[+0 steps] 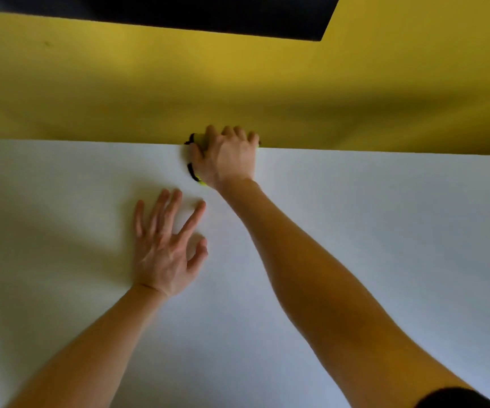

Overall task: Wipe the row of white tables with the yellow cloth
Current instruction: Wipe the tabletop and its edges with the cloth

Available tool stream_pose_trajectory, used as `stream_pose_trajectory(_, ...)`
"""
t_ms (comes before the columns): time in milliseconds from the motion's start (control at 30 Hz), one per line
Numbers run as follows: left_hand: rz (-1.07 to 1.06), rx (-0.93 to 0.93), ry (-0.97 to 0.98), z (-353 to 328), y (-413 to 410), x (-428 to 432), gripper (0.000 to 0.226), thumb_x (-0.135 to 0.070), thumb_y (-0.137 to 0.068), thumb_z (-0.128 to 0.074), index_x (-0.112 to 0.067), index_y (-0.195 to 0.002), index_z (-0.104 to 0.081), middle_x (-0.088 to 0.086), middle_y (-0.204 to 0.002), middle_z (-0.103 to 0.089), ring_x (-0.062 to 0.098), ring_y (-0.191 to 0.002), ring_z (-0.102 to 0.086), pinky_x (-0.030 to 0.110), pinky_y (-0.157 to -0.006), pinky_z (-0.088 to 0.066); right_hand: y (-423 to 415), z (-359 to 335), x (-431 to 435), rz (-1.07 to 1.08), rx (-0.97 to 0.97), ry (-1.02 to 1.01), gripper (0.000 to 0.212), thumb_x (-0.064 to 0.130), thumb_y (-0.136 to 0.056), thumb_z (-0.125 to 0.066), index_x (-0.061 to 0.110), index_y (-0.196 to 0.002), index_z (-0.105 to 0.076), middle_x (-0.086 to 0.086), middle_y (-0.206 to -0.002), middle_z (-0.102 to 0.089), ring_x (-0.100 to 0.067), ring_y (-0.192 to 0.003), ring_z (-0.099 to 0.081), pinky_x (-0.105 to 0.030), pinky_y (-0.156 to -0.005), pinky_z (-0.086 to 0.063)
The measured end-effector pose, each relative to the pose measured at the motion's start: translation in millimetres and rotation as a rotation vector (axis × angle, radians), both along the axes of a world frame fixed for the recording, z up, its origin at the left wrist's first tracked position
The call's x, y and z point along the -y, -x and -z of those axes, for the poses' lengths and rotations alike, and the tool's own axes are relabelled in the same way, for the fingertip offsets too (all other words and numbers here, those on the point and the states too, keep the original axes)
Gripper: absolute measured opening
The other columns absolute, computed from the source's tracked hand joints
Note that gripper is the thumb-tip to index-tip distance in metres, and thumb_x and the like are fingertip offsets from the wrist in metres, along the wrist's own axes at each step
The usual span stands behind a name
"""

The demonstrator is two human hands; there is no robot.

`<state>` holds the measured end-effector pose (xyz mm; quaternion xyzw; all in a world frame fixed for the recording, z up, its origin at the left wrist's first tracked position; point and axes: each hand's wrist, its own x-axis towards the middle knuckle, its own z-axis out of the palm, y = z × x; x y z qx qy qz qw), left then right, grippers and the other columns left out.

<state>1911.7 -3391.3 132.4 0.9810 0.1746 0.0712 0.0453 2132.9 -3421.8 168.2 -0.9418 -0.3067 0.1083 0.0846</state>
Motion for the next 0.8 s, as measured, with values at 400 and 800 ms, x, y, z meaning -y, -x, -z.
stream_pose_trajectory(400, -0.063, -0.024, 0.027, -17.4, -67.5, 105.3, 0.066, -0.046, -0.102, -0.058, -0.012, -0.158, -0.054, 0.015, -0.169, -0.045, 0.040, -0.160, -0.037, 0.068, -0.127, -0.026, -194.8, 13.1, 331.3, 0.206, 0.156, -0.122, 0.053, 0.063, -0.097, -0.055, 0.014, -0.101, -0.075, -0.017, -0.094, -0.072, -0.045, -0.096, -0.066, -0.051, -0.092, -0.050)
stream_pose_trajectory(800, -0.036, 0.018, 0.099, -5.1, -114.7, 197.1, 0.074, -0.039, -0.092, -0.069, -0.017, -0.161, -0.053, 0.018, -0.175, -0.033, 0.039, -0.164, -0.028, 0.070, -0.127, -0.025, -139.8, 10.2, 183.1, -0.266, -0.155, -0.093, 0.047, 0.064, -0.100, -0.049, 0.025, -0.113, -0.071, -0.004, -0.107, -0.071, -0.033, -0.111, -0.063, -0.043, -0.095, -0.044)
